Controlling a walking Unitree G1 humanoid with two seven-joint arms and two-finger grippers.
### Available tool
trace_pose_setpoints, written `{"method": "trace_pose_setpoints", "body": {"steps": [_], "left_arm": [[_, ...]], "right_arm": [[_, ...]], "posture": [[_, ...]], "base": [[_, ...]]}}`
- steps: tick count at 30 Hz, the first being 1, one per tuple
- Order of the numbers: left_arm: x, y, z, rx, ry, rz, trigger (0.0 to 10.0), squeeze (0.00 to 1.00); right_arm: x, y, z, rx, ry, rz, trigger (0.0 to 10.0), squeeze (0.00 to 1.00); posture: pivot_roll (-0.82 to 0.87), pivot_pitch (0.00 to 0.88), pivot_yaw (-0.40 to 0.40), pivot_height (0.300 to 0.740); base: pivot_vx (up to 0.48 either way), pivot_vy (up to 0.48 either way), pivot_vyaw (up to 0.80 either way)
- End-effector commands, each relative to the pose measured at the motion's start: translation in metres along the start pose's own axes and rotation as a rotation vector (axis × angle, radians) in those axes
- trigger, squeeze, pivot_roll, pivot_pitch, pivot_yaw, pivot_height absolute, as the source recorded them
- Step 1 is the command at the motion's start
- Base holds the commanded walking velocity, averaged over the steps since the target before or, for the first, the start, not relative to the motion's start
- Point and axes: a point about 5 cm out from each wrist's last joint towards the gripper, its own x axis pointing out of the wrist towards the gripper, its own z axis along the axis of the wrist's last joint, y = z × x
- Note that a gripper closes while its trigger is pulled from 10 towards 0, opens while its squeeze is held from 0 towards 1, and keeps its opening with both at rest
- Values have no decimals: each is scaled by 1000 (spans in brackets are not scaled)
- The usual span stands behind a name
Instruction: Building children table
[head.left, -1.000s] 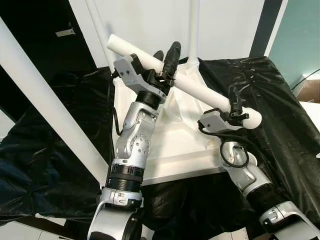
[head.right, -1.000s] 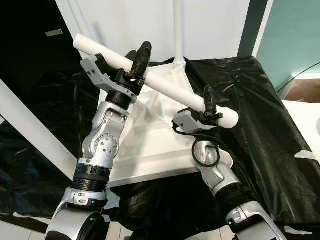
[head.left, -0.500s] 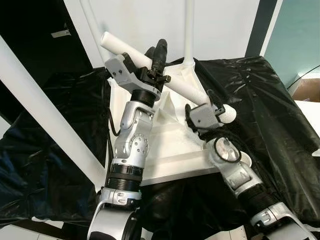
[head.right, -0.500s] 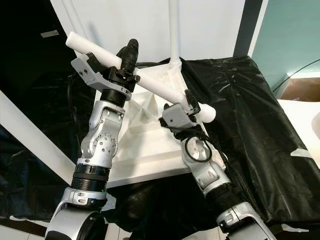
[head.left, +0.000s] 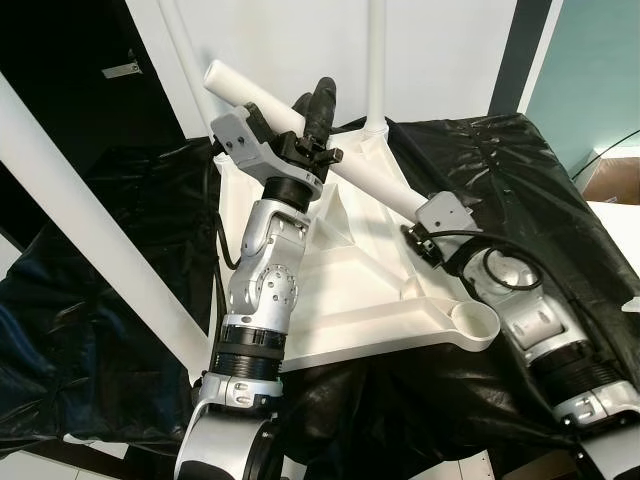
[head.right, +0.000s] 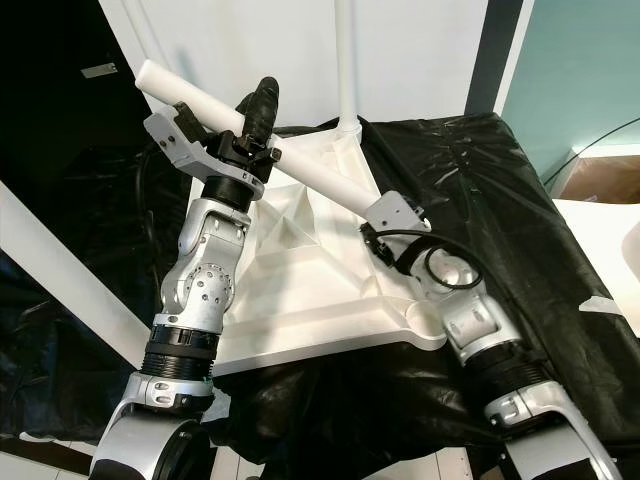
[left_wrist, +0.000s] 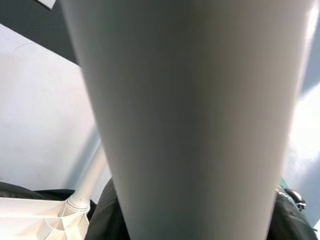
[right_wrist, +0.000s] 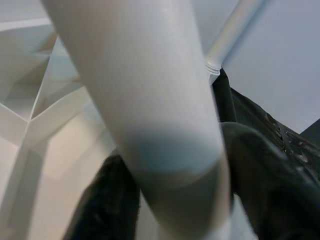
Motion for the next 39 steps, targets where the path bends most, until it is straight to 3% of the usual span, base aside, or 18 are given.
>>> {"method": "trace_pose_setpoints", "body": {"steps": [1, 2, 3, 4, 5, 7, 8, 13, 18, 19, 21, 22, 27, 30, 31, 37, 38, 39], "left_arm": [[5, -11, 3, -7, -14, -69, 0, 0], [5, -11, 3, -7, -14, -69, 0, 0], [5, -10, 4, -3, -13, -63, 3255, 0], [5, -10, 4, -3, -13, -63, 3255, 0], [5, -8, 5, 8, -15, -52, 10000, 0], [4, -7, 5, 14, -15, -43, 10000, 0], [3, -5, 6, 21, -21, -21, 10000, 1000], [3, -3, 8, 22, -27, -5, 10000, 1000], [7, 5, 12, 22, -53, 102, 10000, 984], [9, 9, 12, 1, -55, 152, 10000, 0], [9, 9, 12, 1, -55, 152, 10000, 0], [9, 11, 11, -23, -52, 184, 10000, 0], [10, 10, 8, -56, -42, 195, 10000, 0], [10, 9, 7, -56, -41, 190, 10000, 0], [11, 8, 7, -54, -42, 185, 0, 0], [9, 2, 11, -67, -76, 116, 0, 0], [8, 1, 11, -68, -79, 105, 0, 0], [8, 1, 11, -68, -79, 105, 0, 0]], "right_arm": [[4, 18, 7, 37, -19, 92, 0, 0], [4, 18, 7, 37, -19, 92, 0, 0], [4, 19, 10, 40, -26, 92, 0, 0], [4, 19, 10, 40, -26, 92, 0, 0], [5, 20, 13, 39, -34, 87, 0, 0], [5, 20, 15, 31, -42, 83, 0, 0], [4, 20, 17, 18, -49, 72, 0, 0], [5, 17, 20, -7, -62, 45, 0, 0], [6, 6, 21, -39, -51, -218, 0, 0], [1, 8, 19, -86, -57, -380, 0, 0], [1, 8, 19, -86, -57, -380, 0, 0], [-5, 10, 23, -151, -91, -520, 0, 0], [-21, 10, 36, -292, -224, -723, 0, 0], [-24, 12, 36, -331, -256, -751, 0, 0], [-26, 13, 35, -350, -269, -758, 0, 0], [-26, 28, 27, -383, -264, -712, 0, 0], [-24, 31, 27, -376, -265, -698, 4980, 0], [-24, 31, 27, -376, -265, -698, 4980, 0]], "posture": [[-93, 0, 115, 740], [-93, 0, 115, 740], [-90, 0, 114, 740], [-90, 0, 114, 740], [-86, 0, 114, 740], [-84, 0, 115, 740], [-84, 0, 115, 740], [-84, 0, 115, 740], [-92, 0, 118, 740], [-100, 0, 122, 740], [-100, 0, 122, 740], [-103, 0, 123, 740], [-105, 0, 125, 740], [-105, 0, 125, 740], [-102, 0, 123, 740], [-99, 0, 125, 740], [-99, 0, 126, 740], [-99, 0, 126, 740]], "base": [[0, 0, 0], [0, 0, 0], [0, 0, 0], [0, 0, 0], [0, 0, 0], [0, 0, 0], [0, 0, 0], [0, 0, 0], [0, 0, 0], [0, 0, 0], [0, 0, 0], [0, 0, 0], [0, 0, 0], [0, 0, 0], [0, 0, 0], [0, 0, 0], [0, 0, 0], [0, 0, 0]]}}
